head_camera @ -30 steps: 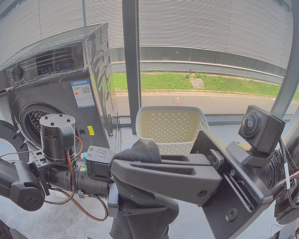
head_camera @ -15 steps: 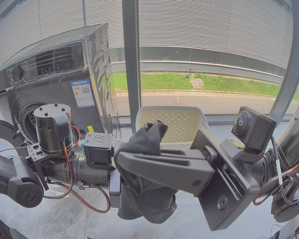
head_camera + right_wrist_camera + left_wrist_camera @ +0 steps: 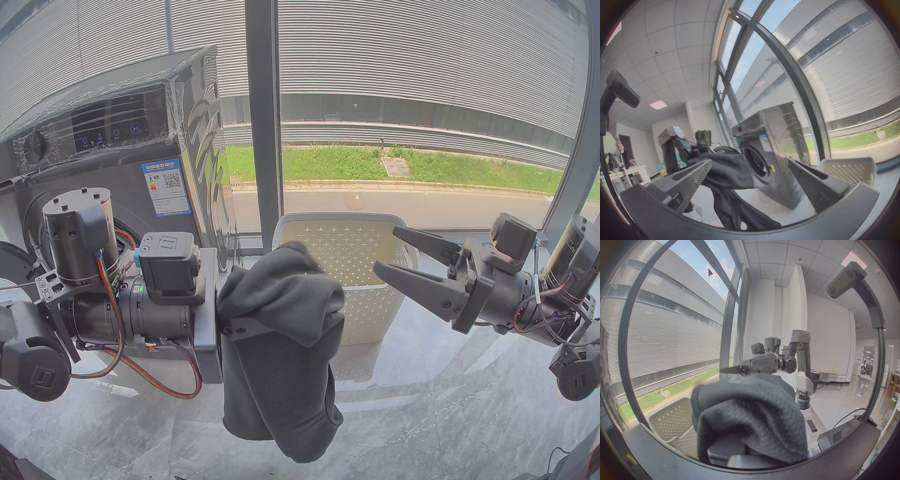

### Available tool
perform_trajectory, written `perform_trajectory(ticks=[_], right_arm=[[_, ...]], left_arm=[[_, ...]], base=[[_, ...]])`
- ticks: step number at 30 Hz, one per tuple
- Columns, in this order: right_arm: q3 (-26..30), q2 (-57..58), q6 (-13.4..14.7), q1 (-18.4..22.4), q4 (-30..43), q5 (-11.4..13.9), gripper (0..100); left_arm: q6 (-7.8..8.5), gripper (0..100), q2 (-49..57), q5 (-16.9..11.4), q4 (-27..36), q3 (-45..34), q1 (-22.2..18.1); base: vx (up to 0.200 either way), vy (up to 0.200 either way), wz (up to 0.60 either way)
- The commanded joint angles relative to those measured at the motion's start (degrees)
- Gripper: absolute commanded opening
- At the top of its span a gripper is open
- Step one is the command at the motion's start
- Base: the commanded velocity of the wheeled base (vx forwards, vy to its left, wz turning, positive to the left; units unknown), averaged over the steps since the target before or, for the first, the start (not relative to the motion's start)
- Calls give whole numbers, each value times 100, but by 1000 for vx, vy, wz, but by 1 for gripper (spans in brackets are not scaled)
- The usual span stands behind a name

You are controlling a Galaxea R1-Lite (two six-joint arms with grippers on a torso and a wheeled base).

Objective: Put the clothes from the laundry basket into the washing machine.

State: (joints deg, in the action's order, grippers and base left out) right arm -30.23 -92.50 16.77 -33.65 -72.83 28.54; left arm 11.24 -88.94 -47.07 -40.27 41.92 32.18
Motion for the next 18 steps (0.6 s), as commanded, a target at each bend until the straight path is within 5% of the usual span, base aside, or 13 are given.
perform_trajectory(ticks=[1, 2, 5, 9, 14, 18], right_arm=[[870, 523, -95, 728, -3, 29, 100], [870, 523, -95, 728, -3, 29, 100], [1327, 795, -148, 649, -3, 64, 100], [1793, 698, -368, 288, -3, 433, 100], [1582, -391, -473, -274, -3, 591, 100], [1037, -1393, -737, -344, -3, 530, 100]], left_arm=[[-227, 0, 96, 84, -245, 62, -371], [-227, 0, 96, 84, -245, 62, -371], [-649, 0, 26, 347, -649, 185, -406], [-1080, 0, -35, 646, -1018, 369, -388], [-1194, 0, -71, 708, -1212, 439, -362], [-1221, 0, -71, 620, -1273, 422, -292]], base=[[0, 0, 0], [0, 0, 0], [0, 0, 0], [0, 0, 0], [0, 0, 0], [0, 0, 0]])
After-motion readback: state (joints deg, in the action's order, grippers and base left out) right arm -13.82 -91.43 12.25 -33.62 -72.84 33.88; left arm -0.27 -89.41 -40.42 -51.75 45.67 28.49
